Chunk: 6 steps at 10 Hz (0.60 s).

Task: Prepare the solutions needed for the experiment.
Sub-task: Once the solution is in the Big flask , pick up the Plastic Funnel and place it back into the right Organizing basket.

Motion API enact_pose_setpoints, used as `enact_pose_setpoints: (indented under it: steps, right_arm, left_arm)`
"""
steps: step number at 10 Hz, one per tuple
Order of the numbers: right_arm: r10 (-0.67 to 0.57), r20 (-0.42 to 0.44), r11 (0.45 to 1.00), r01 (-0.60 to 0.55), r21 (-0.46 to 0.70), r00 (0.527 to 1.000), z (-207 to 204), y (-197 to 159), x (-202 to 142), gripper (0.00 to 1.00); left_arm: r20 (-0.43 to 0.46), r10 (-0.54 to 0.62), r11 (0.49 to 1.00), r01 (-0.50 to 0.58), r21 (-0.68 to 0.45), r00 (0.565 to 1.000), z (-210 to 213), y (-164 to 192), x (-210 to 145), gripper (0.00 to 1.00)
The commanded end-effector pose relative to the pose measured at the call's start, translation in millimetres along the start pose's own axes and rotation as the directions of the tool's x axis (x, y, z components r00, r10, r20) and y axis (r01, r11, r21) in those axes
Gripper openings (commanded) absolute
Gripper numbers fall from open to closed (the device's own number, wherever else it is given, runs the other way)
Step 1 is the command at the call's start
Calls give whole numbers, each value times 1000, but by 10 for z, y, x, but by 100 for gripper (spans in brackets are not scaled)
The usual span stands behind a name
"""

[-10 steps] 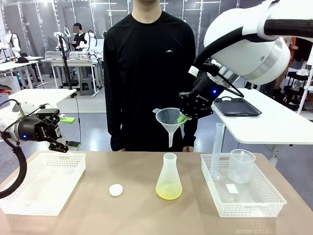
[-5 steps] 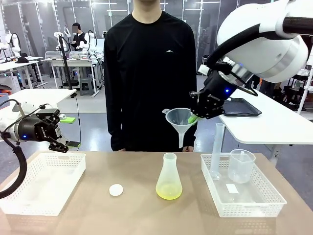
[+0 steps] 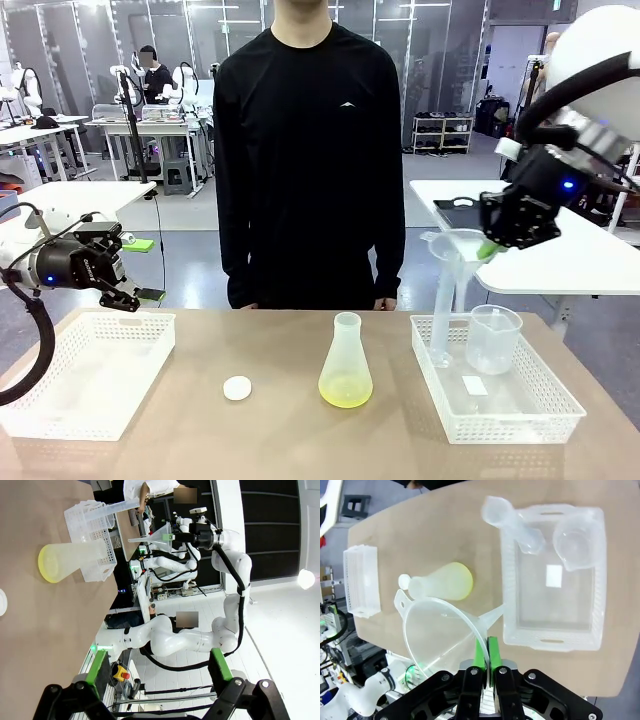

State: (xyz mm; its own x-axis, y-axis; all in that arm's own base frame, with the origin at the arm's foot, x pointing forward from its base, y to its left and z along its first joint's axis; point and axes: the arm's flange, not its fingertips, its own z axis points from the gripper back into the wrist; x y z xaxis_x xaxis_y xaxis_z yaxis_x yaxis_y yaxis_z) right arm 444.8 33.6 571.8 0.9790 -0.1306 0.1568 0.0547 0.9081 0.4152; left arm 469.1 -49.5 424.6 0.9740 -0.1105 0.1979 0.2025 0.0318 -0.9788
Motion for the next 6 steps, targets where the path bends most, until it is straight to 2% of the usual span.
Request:
enact_pose_setpoints:
  steps: [1, 3, 4, 6]
  right_arm:
    - [-28, -46, 1000, 28, 3, 999, 32, -191, 17, 0]
    - [-36, -111, 999, 37, 11, 993, -24, -287, -12, 0]
    - [-47, -50, 999, 48, 8, 998, 24, -267, -11, 0]
    - [-47, -50, 999, 48, 8, 998, 24, -267, -11, 0]
  left_arm:
    - [-4, -3, 1000, 3, -11, 1000, -1, -25, 0, 100]
    - [-4, -3, 1000, 3, -11, 1000, -1, -25, 0, 100]
    - [-4, -3, 1000, 3, -11, 1000, -1, -25, 0, 100]
    - [-4, -3, 1000, 3, -11, 1000, -1, -25, 0, 100]
